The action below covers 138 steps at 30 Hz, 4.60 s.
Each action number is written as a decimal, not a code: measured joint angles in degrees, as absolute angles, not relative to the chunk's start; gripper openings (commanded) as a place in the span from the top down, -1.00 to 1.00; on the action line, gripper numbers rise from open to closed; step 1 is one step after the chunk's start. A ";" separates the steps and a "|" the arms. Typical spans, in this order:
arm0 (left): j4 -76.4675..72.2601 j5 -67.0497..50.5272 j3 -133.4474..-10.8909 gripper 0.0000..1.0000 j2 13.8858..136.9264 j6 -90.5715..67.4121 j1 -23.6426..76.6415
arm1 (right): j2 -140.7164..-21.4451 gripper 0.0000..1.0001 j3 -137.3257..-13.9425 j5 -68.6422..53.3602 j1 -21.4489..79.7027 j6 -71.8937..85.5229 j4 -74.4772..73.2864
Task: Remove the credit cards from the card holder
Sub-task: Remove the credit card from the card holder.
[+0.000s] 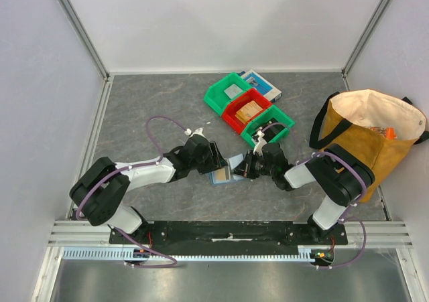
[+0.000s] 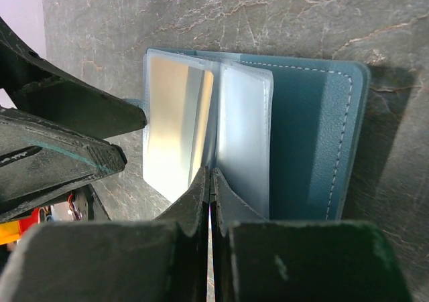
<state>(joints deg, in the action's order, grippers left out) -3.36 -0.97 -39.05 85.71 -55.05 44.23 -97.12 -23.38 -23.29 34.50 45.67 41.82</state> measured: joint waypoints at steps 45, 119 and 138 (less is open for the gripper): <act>-0.10 2.98 -41.32 -0.25 87.83 -52.88 44.29 | -97.71 1.00 -23.27 -24.18 34.54 45.89 42.85; -12.53 -13.30 -50.50 -0.10 99.55 -53.08 49.87 | -65.52 0.76 -14.66 -4.80 35.09 38.87 17.52; -12.34 -11.44 -38.96 -0.09 92.79 -52.90 46.37 | -76.14 0.83 -19.77 -10.39 35.20 39.64 16.71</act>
